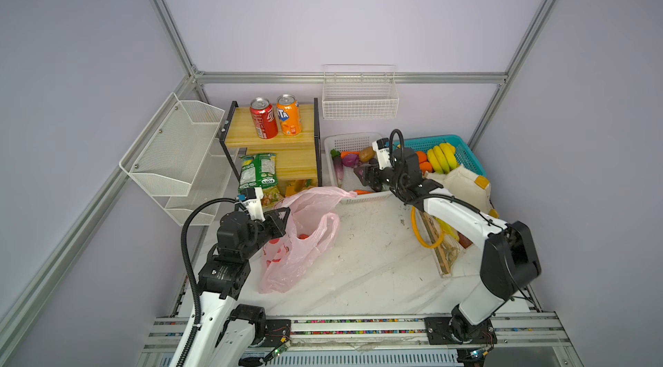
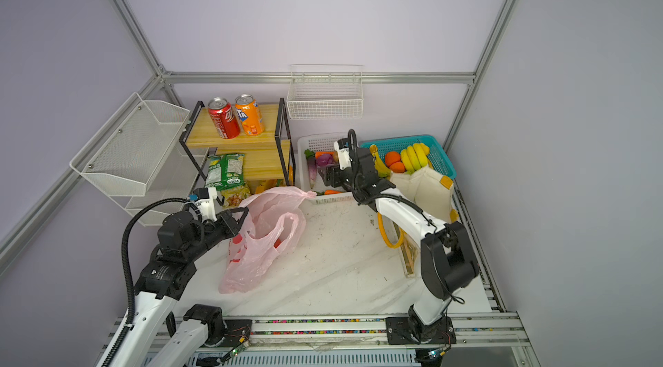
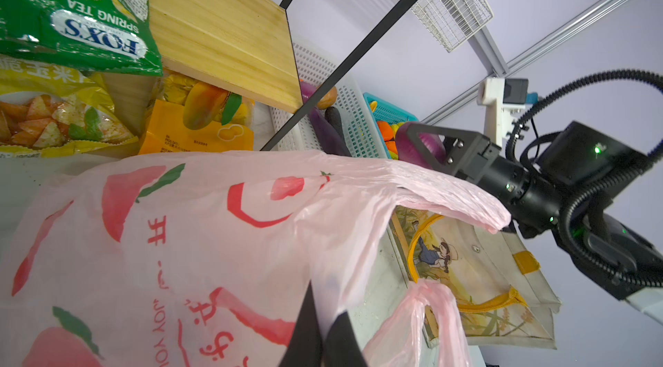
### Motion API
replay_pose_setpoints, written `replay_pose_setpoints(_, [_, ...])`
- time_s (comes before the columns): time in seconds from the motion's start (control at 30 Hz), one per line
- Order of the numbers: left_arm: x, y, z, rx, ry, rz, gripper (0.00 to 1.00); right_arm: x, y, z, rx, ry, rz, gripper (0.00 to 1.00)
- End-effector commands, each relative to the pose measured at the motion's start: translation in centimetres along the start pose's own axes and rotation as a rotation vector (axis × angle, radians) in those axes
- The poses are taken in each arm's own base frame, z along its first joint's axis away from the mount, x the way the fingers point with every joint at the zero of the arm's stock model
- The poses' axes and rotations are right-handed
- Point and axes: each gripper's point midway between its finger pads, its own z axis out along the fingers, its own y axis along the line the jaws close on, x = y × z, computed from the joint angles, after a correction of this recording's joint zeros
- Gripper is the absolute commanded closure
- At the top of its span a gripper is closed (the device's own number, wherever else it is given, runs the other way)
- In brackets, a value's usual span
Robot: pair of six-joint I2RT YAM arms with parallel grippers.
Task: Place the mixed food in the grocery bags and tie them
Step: 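Grasp the red onion in the vegetable basket with the right gripper, then carry the red onion with the right gripper toward the pink bag opening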
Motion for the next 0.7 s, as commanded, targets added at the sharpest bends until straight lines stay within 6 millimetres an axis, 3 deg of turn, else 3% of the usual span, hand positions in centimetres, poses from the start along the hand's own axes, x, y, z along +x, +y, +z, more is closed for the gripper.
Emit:
replay_pose_setpoints(0.0, [0.4, -0.2, 0.6, 0.048, 0.000, -0.009, 1.00, 2.2, 2.6, -2.8, -0.122, -0.009, 0.086, 0.52])
replay_pose_setpoints(0.13, [0.3, -0.5, 0.8, 0.066, 0.005, -0.018, 1.00, 7.5, 4.1, -5.2, -0.117, 0.079, 0.082, 0.52])
replay_pose_setpoints(0.3, [0.2, -1.0, 0.9, 0.098, 0.001, -0.032, 1.00, 11.7, 9.2, -5.2, -0.265, 0.114, 0.072, 0.51])
replay_pose_setpoints(0.47, [0.7, -1.8, 1.0, 0.151, 0.033, -0.034, 1.00, 11.4, 13.2, -3.1, -0.397, 0.034, 0.095, 0.51])
replay_pose_setpoints(0.67, [1.6, -2.8, 1.3, 0.219, 0.088, -0.049, 1.00, 10.2, 15.1, 0.1, -0.402, -0.059, 0.112, 0.51])
